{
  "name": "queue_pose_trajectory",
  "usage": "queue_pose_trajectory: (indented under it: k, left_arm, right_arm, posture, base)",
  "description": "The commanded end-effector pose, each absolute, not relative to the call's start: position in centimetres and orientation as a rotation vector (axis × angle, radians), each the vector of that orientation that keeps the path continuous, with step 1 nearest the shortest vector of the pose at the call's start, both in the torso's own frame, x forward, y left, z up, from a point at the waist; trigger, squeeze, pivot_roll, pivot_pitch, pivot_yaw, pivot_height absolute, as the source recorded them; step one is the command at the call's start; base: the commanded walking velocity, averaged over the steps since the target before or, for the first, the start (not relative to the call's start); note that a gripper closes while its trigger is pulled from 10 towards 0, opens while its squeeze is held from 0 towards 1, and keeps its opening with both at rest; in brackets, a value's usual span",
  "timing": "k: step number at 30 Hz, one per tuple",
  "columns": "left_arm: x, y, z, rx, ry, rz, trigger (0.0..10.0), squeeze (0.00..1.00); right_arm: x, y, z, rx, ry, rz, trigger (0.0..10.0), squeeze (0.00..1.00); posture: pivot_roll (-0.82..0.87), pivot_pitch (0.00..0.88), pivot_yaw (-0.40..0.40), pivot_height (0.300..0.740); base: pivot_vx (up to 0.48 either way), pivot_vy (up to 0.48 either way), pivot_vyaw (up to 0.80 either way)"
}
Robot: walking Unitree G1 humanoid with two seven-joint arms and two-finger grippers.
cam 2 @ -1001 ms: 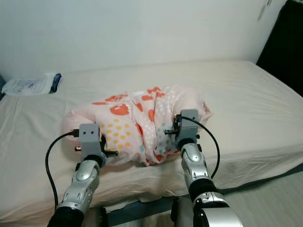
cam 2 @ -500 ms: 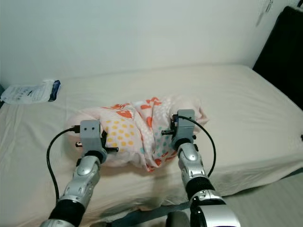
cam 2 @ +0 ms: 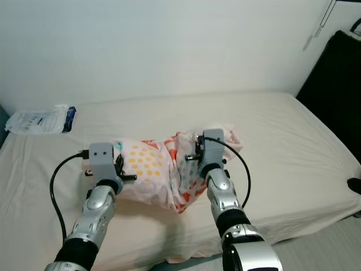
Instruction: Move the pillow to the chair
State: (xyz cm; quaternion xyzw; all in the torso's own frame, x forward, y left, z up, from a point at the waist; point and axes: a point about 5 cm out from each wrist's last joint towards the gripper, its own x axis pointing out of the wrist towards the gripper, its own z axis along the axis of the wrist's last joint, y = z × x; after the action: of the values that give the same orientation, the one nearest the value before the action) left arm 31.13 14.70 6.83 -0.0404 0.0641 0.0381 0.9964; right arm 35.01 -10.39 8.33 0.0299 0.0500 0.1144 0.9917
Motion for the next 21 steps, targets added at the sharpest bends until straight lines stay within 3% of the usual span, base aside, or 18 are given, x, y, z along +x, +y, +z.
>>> queue_pose_trajectory:
  k: [1,18,21]
  left_arm:
    - [31.2,14.0,7.3,-0.075,0.088,0.046,10.0,0.0]
    - [31.3,13.7,7.4,-0.065,0.083,0.024,10.0,0.0]
    - [32.5,12.8,9.4,-0.034,0.076,-0.042,10.0,0.0]
  right_arm:
    - [35.0,-9.6,8.4,0.048,0.095,0.27,10.0,0.0]
    - [34.9,-9.6,8.0,0.078,0.124,0.282,10.0,0.0]
    - [35.3,-9.5,8.6,0.08,0.116,0.282,10.0,0.0]
  posture:
    - [0.03,0.0,-0.11,0.74]
    - [0.03,0.0,-0.13,0.74]
    - [0.04,0.0,-0.144,0.74]
  base:
    - [0.0,0.0,0.0]
    - [0.0,0.0,0.0]
    - [0.0,0.0,0.0]
